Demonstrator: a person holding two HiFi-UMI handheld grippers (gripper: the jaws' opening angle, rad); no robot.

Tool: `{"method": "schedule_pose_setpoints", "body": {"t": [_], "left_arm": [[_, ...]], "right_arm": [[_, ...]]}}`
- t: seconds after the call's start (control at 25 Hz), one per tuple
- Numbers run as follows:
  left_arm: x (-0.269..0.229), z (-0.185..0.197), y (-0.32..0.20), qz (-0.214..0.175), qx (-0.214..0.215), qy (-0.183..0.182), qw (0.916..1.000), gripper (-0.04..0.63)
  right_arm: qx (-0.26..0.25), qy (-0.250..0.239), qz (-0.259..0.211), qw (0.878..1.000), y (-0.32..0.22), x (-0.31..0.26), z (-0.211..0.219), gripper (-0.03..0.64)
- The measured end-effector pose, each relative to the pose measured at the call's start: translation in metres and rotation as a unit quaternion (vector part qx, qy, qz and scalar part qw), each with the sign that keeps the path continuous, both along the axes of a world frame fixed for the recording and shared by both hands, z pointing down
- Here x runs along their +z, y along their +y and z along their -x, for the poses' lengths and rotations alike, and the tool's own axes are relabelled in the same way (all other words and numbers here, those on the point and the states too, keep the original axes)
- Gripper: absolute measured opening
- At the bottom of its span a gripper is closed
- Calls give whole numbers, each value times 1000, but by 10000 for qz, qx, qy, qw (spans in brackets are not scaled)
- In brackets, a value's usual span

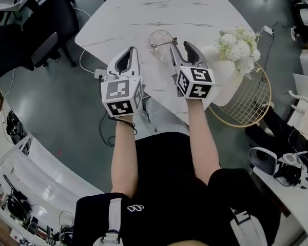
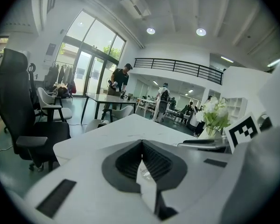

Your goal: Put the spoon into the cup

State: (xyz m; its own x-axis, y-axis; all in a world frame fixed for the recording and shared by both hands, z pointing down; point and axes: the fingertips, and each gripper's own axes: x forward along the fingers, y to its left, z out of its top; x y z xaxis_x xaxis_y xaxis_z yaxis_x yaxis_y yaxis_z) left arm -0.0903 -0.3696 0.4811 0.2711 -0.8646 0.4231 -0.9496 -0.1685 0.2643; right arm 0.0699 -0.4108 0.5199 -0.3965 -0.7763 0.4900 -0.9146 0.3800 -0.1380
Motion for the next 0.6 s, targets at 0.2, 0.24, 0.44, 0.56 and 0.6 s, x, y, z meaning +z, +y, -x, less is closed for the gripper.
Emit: {"method": "schedule_pose_setpoints", "body": {"t": [0.2,0.24,0.44,0.56,0.6], "left_arm": [[-12,-8,8,-164,187,67,9997,15],[-15,-9,9,-204,227,76,9995,15],[-40,-6,21,-499,389,50,9980,15],[-57,0,30,-703,448,9,9965,15],[-62,2,34,-767,462,4,9960,15]], "right_arm": [[68,-187,-469,9987,13,-37,-4,144],[85,-221,-561,9981,15,-44,-4,135],[238,-351,-964,9944,30,-76,-3,100],[344,-466,-1227,9907,40,-96,0,64],[392,-542,-1313,9891,44,-103,0,40]]}}
